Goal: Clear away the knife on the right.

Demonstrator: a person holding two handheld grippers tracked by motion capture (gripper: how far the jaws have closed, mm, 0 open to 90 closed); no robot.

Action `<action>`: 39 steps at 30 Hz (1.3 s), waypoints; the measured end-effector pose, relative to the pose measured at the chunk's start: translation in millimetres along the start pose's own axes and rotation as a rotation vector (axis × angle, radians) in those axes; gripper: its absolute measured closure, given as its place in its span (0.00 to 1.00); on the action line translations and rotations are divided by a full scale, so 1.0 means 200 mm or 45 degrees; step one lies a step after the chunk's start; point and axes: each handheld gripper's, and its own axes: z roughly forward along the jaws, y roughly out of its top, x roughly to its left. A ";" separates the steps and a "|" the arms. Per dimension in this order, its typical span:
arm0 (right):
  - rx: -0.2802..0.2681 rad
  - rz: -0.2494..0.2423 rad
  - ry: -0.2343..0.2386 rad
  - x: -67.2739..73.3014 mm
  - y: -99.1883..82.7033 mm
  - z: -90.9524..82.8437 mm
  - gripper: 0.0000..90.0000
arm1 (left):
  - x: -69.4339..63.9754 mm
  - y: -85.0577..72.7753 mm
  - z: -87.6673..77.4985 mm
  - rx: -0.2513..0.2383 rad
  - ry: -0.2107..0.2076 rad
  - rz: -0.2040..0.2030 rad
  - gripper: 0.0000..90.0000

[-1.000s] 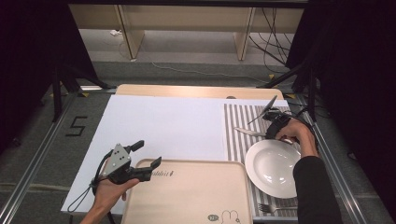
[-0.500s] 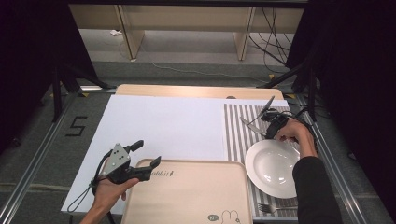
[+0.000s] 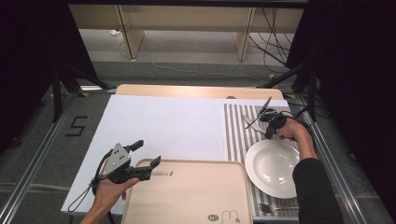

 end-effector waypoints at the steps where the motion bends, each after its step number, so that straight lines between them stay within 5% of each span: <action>1: 0.000 0.000 0.000 0.00 0.00 0.00 0.89 | 0.00 0.00 0.00 -0.002 0.000 0.000 0.18; 7: -0.094 0.038 -0.152 -0.02 0.00 -0.06 0.90 | 0.00 0.00 0.00 0.002 0.007 -0.003 0.18; 18: -0.186 0.092 -0.201 -0.06 -0.05 -0.15 0.90 | 0.00 0.00 0.00 0.006 0.013 -0.003 0.18; 24: -0.293 0.156 -0.167 -0.07 -0.10 -0.26 0.90 | 0.00 0.00 0.00 0.007 0.016 -0.003 0.19; 32: -0.550 0.250 -0.061 -0.06 -0.20 -0.37 0.90 | 0.00 0.00 0.00 0.008 0.021 -0.002 0.19; 36: -0.676 0.305 0.035 0.00 -0.27 -0.42 0.90 | 0.01 0.00 0.00 0.003 0.023 -0.007 0.19; 39: -0.688 0.353 0.099 0.03 -0.29 -0.45 0.90 | 0.01 0.00 0.00 0.004 0.023 -0.008 0.19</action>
